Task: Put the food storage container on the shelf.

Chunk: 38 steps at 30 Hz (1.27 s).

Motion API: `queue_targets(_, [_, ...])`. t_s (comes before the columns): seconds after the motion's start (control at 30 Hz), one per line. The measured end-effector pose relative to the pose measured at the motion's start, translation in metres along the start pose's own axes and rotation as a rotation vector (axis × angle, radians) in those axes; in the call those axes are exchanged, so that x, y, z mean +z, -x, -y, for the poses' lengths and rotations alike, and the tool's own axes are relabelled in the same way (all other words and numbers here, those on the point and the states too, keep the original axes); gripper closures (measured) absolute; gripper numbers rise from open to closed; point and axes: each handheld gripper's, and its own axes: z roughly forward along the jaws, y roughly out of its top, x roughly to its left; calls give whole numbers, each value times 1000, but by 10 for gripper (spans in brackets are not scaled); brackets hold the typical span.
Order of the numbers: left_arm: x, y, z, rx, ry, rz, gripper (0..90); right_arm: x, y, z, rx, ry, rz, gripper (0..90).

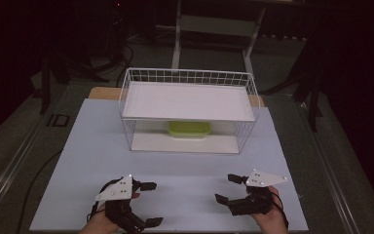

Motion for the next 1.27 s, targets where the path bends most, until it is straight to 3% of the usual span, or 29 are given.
queue_targets(0.1, [0, -1, 3, -12, 16, 4, 3, -1, 0, 3, -7, 1, 6, 159])
queue_targets(0.17, [1, -1, 6, -6, 20, -8, 3, -5, -1, 9, -15, 16, 46, 159])
queue_targets(0.33, [4, -1, 13, 21, 7, -26, 2, -6, 1, 18, -21, 3, 33, 158])
queue_targets(0.47, [5, -2, 17, 25, 34, -46, 3, -2, 5, 23, -34, -2, 40, 142])
queue_targets(0.7, [4, -4, 18, 17, 57, -64, 3, -3, 12, 24, -44, 27, 32, 142])
queue_targets(0.9, [4, -7, 20, 12, 52, -88, 3, -11, 16, 20, -46, 88, 57, 142])
queue_targets(1.27, [5, -8, 22, 6, 49, -100, 3, -8, 18, 21, -47, 70, 53, 142])
